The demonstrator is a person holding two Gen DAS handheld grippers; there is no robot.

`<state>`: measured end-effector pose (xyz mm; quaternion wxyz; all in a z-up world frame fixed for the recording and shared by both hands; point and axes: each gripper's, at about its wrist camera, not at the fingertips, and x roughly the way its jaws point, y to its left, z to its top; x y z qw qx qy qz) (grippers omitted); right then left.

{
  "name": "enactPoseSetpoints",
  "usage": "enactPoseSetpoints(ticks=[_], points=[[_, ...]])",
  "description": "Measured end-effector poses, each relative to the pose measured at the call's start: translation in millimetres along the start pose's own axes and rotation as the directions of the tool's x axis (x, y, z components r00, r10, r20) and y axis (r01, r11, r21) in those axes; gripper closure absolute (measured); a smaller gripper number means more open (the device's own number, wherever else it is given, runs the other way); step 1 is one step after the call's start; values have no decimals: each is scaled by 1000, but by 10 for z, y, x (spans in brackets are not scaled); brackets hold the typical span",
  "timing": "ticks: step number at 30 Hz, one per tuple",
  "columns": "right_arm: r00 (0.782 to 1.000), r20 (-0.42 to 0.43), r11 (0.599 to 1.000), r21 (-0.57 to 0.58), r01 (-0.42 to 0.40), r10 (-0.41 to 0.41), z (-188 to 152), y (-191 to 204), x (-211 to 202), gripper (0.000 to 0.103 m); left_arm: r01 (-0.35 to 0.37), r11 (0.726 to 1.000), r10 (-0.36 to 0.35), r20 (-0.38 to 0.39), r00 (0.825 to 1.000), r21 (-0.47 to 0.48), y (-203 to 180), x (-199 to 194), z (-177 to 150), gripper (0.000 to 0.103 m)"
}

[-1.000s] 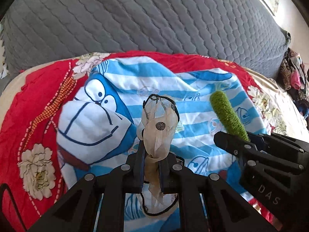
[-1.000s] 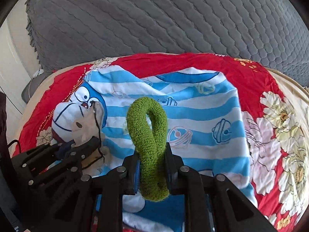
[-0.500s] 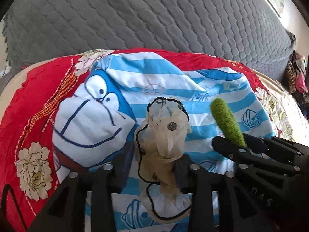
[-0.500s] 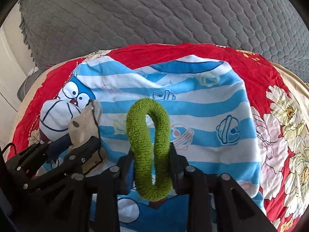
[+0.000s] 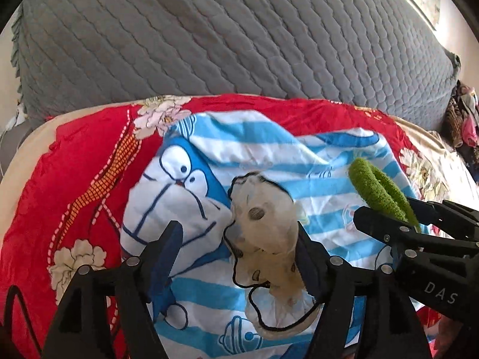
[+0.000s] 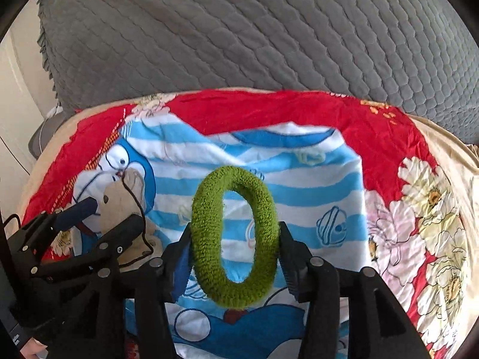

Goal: Organize objects
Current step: 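Lower the pouch and ring onto the shirt and open both tools, then lift both tools up and away from the tray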

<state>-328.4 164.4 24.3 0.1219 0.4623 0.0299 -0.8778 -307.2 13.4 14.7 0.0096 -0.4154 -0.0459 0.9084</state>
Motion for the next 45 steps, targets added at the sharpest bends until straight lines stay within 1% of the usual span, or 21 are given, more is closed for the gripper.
enactPoseSetpoints(ticks=[2,4,6,8,15,18,24,31,38,43,45], points=[[1000,2,1000,-5,6,-6,25,-3,-31,50,-4,1000,4,0,1000,8,-1,-23,15,24],[1000,3,1000,-8,11,-11,22,0,-62,46,-7,1000,7,6,1000,7,8,-46,14,22],[1000,7,1000,-9,17,-17,11,3,-85,40,-4,1000,4,2,1000,2,32,-64,-2,21],[1000,10,1000,-2,8,-8,4,1,-99,38,3,1000,-3,6,1000,6,49,-89,-18,21],[1000,15,1000,-28,12,-11,-63,61,-216,38,2,1000,-3,23,1000,29,49,-229,-44,21],[1000,25,1000,-19,17,-16,-59,51,-291,38,-4,1000,3,28,1000,27,54,-284,-11,20],[999,49,1000,-8,10,-10,-44,11,-452,38,1,999,-4,72,997,38,46,-444,67,18],[998,63,1000,-1,1,-1,-65,5,-634,38,-2,999,0,78,997,36,69,-631,83,18],[996,85,1000,4,-16,16,-271,68,-966,36,-1,999,-2,86,996,37,74,-941,-140,18],[995,95,1000,-3,-20,21,-558,163,-1190,29,3,1000,-5,79,997,31,83,-1147,-385,18],[995,96,1000,9,-25,24,-707,186,-1257,22,9,999,-11,64,998,33,82,-1220,-529,18]])
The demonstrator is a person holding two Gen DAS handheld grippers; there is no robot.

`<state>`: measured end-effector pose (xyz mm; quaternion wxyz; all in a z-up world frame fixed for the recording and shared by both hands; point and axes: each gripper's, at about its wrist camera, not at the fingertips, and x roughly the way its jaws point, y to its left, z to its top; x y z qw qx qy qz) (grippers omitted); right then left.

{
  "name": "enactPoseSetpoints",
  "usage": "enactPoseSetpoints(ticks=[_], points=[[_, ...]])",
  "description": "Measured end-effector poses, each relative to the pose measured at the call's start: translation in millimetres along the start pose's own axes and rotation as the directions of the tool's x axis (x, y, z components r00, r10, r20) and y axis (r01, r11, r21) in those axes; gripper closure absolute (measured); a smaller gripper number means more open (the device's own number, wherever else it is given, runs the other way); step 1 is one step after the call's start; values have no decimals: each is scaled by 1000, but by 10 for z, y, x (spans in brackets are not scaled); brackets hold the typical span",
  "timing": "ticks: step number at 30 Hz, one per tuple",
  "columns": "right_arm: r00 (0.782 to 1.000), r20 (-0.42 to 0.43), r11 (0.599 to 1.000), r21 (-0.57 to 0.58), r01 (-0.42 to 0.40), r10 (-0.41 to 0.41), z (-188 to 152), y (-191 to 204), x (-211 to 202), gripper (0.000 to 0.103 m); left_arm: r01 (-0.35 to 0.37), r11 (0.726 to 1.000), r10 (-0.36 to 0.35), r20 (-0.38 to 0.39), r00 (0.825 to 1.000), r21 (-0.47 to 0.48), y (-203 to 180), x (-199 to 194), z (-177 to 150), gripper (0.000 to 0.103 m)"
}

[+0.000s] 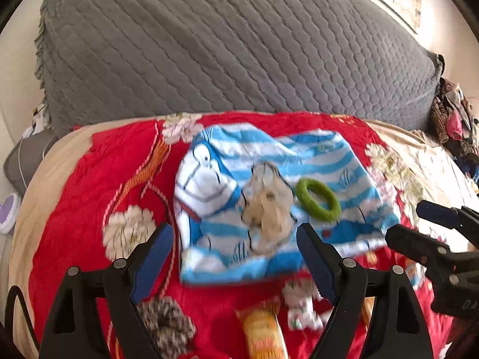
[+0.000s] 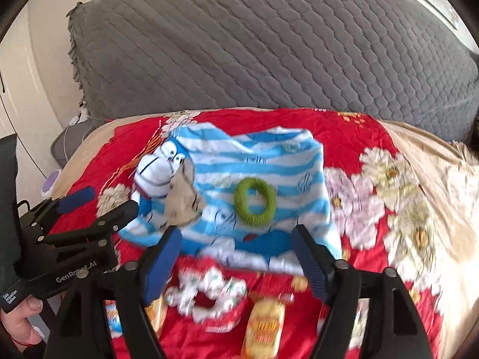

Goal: Organize objects
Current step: 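Lift both tools up and away from the tray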

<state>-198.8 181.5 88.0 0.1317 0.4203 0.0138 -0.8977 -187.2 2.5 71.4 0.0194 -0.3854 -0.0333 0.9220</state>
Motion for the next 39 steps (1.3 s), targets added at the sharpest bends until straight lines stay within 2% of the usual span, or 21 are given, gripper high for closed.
enactPoseSetpoints(ticks=[4,6,10,12,26,39], points=[[1000,-14,999,49,0,1,-298,-11,-79,14,6,1000,-6,-13,1000,2,2,-122,-264,16],[1000,-27,998,68,9,-7,-439,-19,-90,12,5,1000,-5,-28,1000,-1,23,-173,-411,0],[999,-46,996,83,10,-6,-651,-11,-111,8,8,1000,-8,-27,1000,-1,79,-272,-636,0],[999,-39,995,97,11,-8,-720,-8,-143,1,9,1000,-9,-42,999,8,105,-289,-689,0],[999,-47,994,110,26,-21,-1162,49,-249,1,-3,1000,3,-44,999,1,284,-556,-1095,0],[998,-45,996,72,53,-50,-1329,128,-440,1,-7,1000,8,-53,999,15,239,-720,-1398,0]])
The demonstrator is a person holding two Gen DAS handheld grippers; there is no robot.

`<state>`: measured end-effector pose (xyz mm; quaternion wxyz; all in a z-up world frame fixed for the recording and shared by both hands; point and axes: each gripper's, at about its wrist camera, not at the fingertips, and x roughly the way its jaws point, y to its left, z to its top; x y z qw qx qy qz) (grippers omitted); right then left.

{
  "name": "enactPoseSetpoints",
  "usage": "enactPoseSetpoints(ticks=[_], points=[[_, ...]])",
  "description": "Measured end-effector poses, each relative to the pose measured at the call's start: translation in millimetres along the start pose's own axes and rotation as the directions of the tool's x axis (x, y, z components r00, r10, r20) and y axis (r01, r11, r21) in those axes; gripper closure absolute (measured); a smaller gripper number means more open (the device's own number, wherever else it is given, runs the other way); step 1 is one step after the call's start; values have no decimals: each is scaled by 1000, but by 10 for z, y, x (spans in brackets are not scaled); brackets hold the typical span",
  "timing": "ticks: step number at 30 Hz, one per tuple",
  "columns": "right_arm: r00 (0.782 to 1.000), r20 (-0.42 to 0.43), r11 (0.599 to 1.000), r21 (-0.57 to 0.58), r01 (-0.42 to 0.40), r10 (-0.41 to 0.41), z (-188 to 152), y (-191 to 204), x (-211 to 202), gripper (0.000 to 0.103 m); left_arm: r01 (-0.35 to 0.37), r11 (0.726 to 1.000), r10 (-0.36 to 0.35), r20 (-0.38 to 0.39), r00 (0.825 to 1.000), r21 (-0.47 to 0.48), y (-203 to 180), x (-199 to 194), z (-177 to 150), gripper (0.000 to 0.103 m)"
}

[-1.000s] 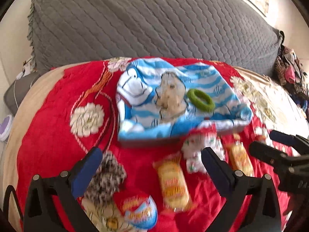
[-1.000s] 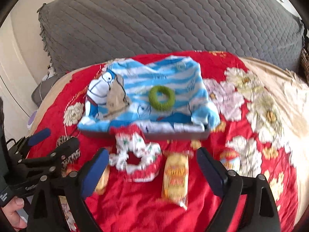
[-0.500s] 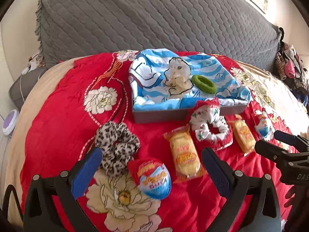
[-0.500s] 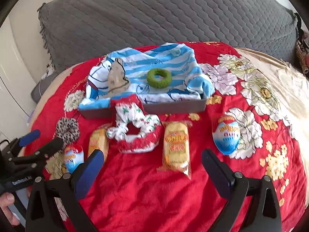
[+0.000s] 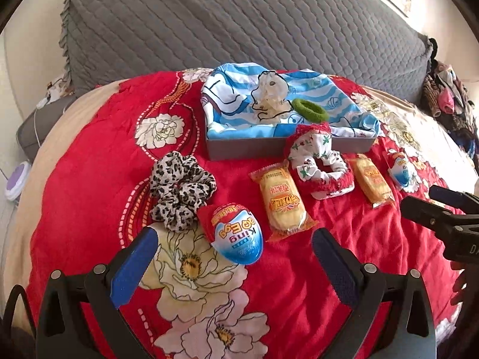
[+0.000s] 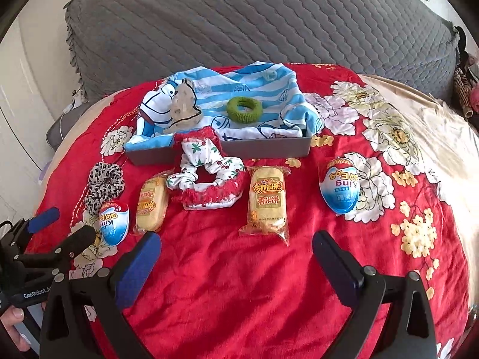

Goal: Organize objects
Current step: 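Lift both tools up and away from the tray, then move left tool to the King Egg while right tool approaches a rice cake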

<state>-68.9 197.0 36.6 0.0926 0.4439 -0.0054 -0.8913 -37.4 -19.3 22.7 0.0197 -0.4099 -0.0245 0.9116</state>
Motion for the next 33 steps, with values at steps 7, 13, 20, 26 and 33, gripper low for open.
enactPoseSetpoints(ticks=[7,13,20,26,33], points=[[1000,10,1000,-11,8,-8,-77,49,-82,1,1,1000,-1,15,1000,22,-56,-110,-50,0],[1000,11,1000,-22,10,-10,-145,55,-89,1,13,1000,-13,5,1000,5,-4,-81,-105,0],[1000,-7,1000,2,14,-14,-161,-41,43,1,10,1000,-11,-18,1000,-29,25,105,-129,0],[1000,-16,999,30,23,-22,-105,-126,202,1,9,999,-11,-28,1000,-48,37,274,-123,0],[1000,-16,999,40,28,-27,-40,-188,329,1,7,998,-9,-32,999,-62,42,423,-94,0]])
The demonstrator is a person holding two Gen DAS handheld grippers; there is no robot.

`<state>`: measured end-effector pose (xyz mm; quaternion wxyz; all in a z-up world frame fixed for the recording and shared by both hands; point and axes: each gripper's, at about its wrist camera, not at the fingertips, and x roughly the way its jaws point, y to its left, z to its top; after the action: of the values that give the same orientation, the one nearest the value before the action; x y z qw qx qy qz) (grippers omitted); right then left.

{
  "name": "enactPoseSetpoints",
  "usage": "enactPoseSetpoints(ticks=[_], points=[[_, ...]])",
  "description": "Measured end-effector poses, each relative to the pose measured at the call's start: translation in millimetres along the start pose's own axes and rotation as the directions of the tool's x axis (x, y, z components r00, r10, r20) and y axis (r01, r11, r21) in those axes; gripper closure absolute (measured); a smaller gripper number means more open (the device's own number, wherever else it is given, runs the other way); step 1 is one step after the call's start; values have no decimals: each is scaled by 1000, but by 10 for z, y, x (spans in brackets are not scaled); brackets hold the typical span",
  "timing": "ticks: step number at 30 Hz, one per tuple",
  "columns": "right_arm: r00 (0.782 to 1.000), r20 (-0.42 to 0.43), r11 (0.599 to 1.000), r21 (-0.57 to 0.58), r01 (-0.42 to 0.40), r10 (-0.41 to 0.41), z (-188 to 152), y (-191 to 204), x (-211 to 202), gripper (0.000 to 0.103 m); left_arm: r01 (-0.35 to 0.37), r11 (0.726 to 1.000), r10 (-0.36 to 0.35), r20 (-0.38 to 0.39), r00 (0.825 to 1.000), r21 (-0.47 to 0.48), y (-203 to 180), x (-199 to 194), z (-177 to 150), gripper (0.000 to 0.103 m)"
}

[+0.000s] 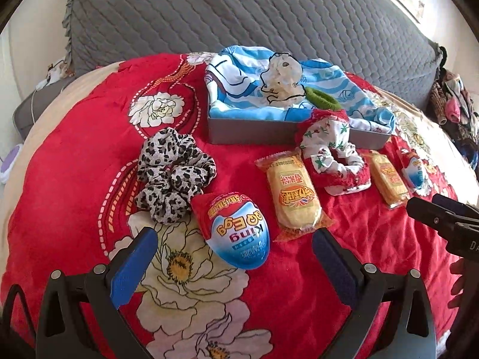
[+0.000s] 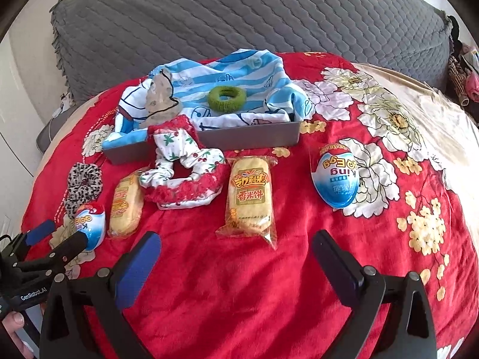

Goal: Organize objects
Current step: 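Move left tool to the King Egg while right tool approaches a rice cake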

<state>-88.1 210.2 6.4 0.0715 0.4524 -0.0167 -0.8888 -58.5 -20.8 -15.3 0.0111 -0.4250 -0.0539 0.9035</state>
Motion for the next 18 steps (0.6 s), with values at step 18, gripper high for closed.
enactPoseSetpoints(ticks=[18], points=[[1000,-20,1000,17,6,-5,104,-101,283,1,-16,1000,16,-10,1000,8,18,257,28,0]])
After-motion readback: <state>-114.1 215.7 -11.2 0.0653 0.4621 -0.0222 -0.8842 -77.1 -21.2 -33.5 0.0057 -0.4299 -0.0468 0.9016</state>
